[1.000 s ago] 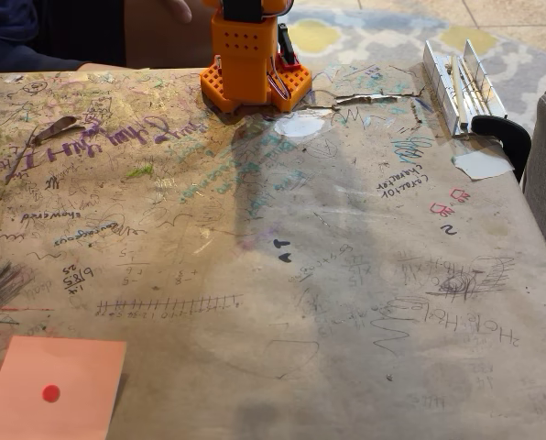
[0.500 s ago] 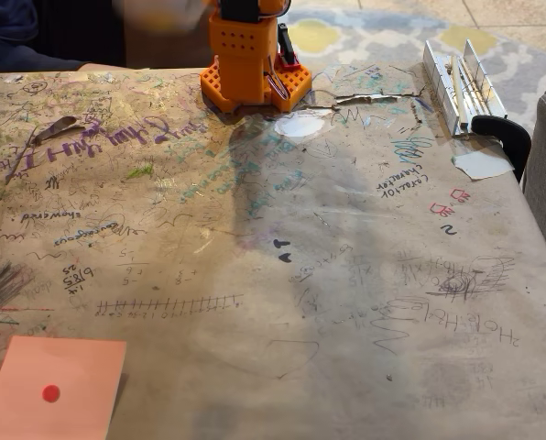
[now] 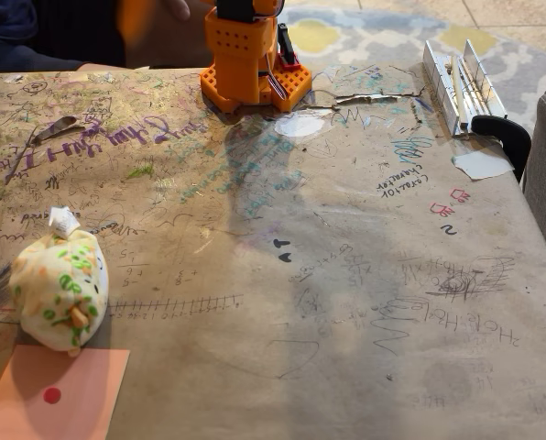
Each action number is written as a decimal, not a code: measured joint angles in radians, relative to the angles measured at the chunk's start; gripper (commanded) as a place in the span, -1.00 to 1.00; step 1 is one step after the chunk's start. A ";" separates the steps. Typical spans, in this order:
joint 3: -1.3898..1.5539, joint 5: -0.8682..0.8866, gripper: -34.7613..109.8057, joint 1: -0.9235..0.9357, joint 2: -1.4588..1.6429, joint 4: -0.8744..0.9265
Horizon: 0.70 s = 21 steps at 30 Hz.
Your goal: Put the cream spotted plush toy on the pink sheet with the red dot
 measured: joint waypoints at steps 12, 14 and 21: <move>0.097 0.083 -0.52 -0.040 -0.012 -0.006; 0.140 0.103 -0.52 -0.032 -0.015 -0.015; 0.446 0.167 -0.52 -0.152 0.236 -0.107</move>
